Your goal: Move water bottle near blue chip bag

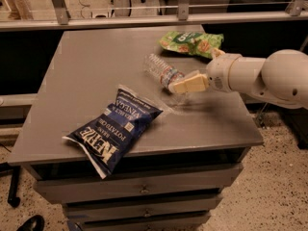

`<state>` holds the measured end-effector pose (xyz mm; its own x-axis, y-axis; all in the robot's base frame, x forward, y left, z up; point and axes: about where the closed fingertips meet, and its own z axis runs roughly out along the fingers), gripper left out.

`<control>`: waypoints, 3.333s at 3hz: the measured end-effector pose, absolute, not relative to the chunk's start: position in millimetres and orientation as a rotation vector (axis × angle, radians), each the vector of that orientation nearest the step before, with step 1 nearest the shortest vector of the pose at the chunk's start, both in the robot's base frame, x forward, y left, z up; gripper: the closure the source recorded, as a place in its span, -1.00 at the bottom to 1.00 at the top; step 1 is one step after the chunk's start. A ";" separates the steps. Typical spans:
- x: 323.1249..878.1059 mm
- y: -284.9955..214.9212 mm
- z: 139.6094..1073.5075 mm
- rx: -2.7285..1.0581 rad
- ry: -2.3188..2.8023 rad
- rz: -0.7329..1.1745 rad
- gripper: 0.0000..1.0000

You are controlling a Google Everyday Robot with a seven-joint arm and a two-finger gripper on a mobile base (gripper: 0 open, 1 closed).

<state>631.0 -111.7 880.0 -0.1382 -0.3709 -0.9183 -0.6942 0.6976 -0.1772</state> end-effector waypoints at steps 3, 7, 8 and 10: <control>631.6 -84.7 859.0 -0.859 1.755 0.437 -0.19; 579.9 -55.8 893.3 -1.002 1.806 0.533 1.00; 553.6 -54.7 886.7 -1.084 1.846 0.564 1.00; 511.5 -56.5 873.7 -1.226 1.892 0.623 1.00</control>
Offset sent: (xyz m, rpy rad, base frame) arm 0.0026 0.0304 -0.0295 0.0596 0.0481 0.0505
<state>511.5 -56.5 873.7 -0.2287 -0.5272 -0.8184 -0.9103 0.4138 -0.0122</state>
